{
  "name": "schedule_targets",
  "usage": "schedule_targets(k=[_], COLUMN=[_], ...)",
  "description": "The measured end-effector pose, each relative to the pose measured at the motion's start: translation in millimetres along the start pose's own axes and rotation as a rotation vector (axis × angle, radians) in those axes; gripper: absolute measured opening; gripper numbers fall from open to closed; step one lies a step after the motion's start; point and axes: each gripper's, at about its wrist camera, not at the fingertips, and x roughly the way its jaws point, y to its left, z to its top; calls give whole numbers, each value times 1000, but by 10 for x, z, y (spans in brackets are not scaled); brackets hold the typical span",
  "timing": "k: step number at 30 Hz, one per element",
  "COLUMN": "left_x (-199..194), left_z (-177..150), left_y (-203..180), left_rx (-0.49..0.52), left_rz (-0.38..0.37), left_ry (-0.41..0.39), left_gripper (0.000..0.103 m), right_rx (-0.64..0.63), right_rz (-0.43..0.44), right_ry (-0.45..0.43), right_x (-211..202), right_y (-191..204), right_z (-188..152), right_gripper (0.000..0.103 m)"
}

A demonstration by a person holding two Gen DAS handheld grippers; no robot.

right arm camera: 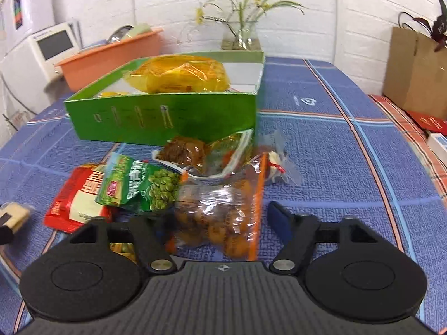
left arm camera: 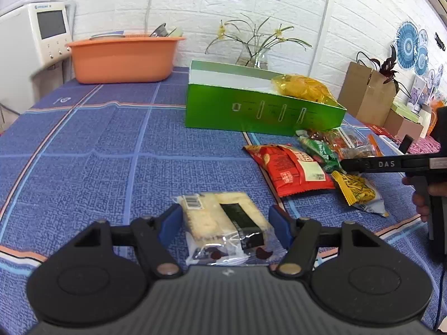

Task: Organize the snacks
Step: 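Reach the right gripper to the clear bag of round snacks and grasp it, then carry the round-snack bag into the green box and release it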

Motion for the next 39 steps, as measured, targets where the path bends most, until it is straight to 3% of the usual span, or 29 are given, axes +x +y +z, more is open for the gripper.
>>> schedule_targets(k=[3,9,14,19,23,26,29,32,34,37,38,39], left_x=[3,-37,-38,52,336,634,976,1227,1298,1446,1462,1465], left_z=[18,137,474,893,1204,1427,1583,1571,1485,1500,1506,1507], left_y=[19,-1,-41,-168,-232,-200,-112,-41,-3,-32,-58,-83], left_rx=[-7,9,42,110,114,72,1,-41,-70,-47,-31,-13], left_rz=[-2,-9,-29,-17,27,12,-1,18,6,22,35,39], left_ry=[-9,-44,-119,-204,-239,-241,-222,-207,-220,-167,-183,-195], left_gripper=[67,67,67,67,67,67,67,67,67,67,71,82], right_rx=[34,94,51,11,64,77,44,17,21,26,29,35], right_rz=[-4,38,185,286,351,328,235,158,139,139,149,146], right_ry=[-15,-145,-216,-264,-270,-296,-364,-399,-400,-375,-350,-333], right_x=[-54,-420,-611,-481,-217,9,167,290,369,537,596,643], right_y=[-12,4,164,366,465,487,470,392,316,259,246,239], right_z=[-43,-56,173,470,690,859,991,1047,1050,1082,1107,1128], right_gripper=[83,84,84,84,84,84,84,84,85,93,101,103])
